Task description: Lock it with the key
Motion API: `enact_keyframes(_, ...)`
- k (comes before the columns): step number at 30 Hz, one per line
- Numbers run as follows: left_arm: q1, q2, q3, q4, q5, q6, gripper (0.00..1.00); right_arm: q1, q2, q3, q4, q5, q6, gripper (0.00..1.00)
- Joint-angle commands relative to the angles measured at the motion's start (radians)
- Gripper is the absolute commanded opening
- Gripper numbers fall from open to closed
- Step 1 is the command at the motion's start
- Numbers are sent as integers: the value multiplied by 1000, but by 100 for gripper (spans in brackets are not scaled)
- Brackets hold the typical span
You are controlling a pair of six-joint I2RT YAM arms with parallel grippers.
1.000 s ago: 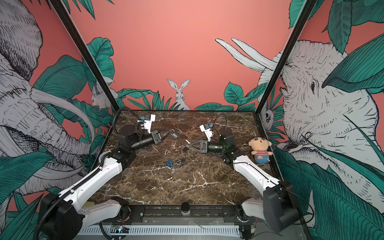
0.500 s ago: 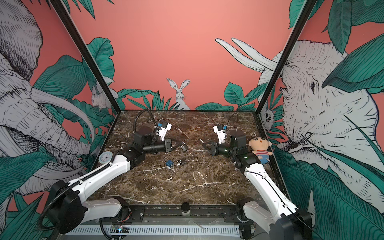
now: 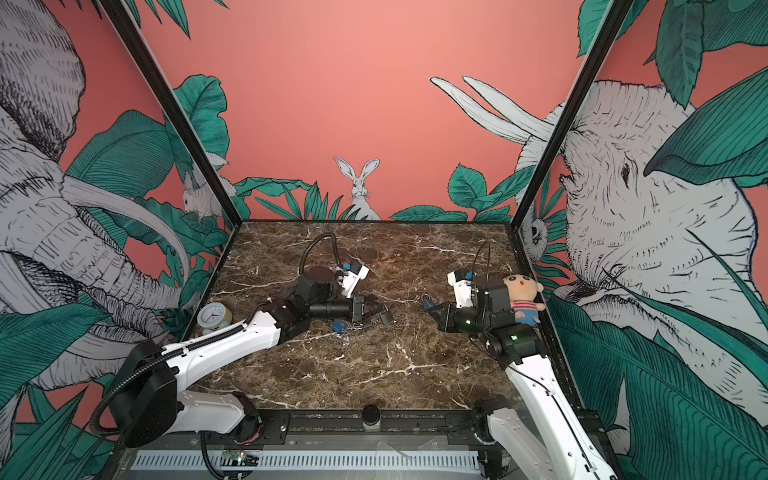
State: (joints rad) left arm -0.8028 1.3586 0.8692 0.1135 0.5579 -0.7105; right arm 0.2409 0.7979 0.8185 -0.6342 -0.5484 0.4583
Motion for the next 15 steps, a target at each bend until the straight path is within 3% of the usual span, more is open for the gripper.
enact_keyframes(1, -35, 20, 20, 11, -44, 8, 0, -5, -27, 2, -67, 46, -21, 0)
enact_keyframes(15, -113, 327, 162, 13, -117, -47, 0, -27, -90, -108, -65, 125, 9, 0)
